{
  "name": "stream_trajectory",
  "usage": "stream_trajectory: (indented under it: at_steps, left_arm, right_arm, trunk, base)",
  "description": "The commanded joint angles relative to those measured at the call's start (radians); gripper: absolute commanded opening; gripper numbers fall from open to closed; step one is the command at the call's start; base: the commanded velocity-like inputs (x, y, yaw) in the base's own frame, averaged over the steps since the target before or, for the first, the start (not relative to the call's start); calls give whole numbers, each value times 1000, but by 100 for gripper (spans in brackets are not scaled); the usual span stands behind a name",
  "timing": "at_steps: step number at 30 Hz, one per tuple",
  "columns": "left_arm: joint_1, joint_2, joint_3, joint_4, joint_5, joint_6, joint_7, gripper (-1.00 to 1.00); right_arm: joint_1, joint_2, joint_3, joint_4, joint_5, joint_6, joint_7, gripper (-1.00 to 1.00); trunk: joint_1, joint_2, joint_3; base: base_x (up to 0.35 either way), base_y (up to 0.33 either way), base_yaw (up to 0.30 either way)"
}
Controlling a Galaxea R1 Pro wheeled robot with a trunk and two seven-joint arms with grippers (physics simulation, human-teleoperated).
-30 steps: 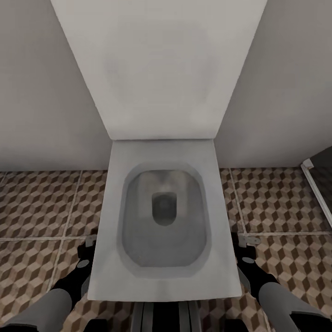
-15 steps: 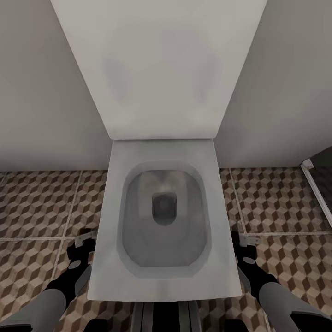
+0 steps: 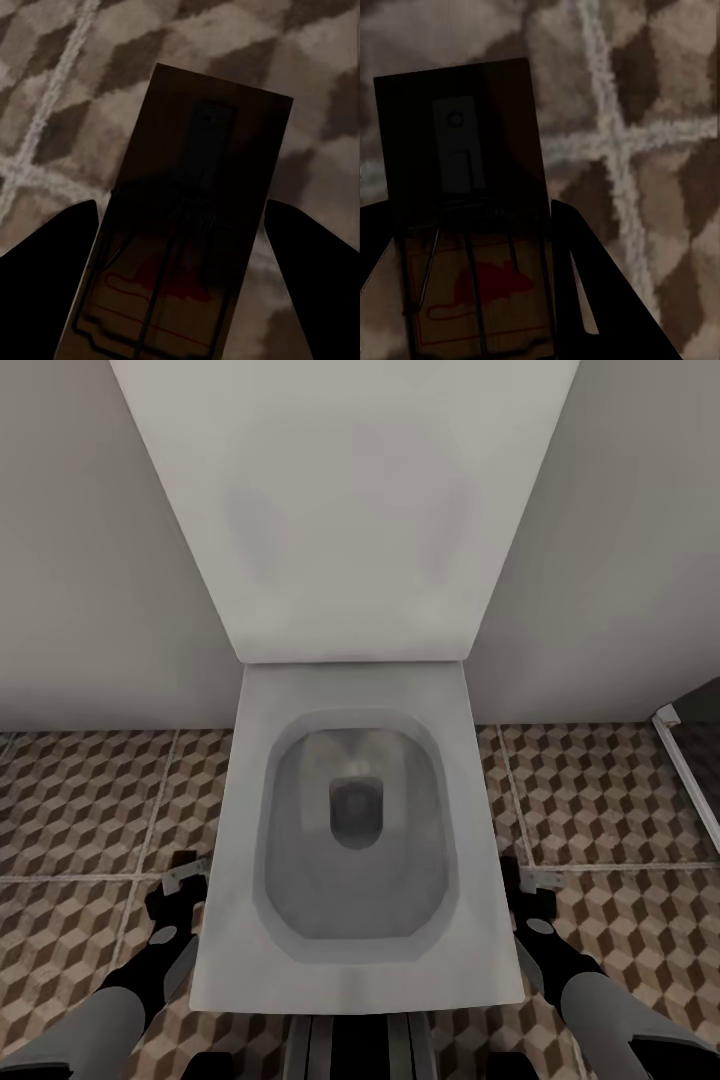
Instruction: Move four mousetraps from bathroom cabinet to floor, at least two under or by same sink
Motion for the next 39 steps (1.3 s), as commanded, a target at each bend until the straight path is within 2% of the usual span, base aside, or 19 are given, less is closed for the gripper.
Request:
stream_trajectory:
  at_steps: [1, 14, 18, 23, 30, 39]
  left_arm:
    - [0, 0, -1, 2, 8, -9, -1, -100]
    - [0, 1, -7, 12, 11, -21, -3, -100]
    - [0, 2, -8, 16, 12, -8, -6, -100]
    - [0, 4, -9, 24, 6, 40, -13, -100]
    - [0, 6, -10, 25, 2, 49, -15, -100]
    - [0, 2, -11, 25, -28, 48, -15, -100]
  right_arm:
    - [0, 1, -6, 1, -2, -8, 3, -100]
    - [0, -1, -12, 8, -4, -16, 3, -100]
    - [0, -1, -15, 10, -4, -16, 3, -100]
    - [0, 0, -18, 10, -3, -16, 3, -100]
    - [0, 2, -20, 10, -1, -14, 3, -100]
    - [0, 3, -19, 9, 3, -8, -5, -100]
  trunk:
    - [0, 0, 0]
    - [0, 0, 0]
    - [0, 0, 0]
    - [0, 0, 0]
    - [0, 0, 0]
    - [0, 0, 0]
  base:
    - [0, 0, 0]
    - [0, 0, 0]
    - [0, 0, 0]
    - [0, 0, 0]
    - [0, 0, 0]
    - [0, 0, 0]
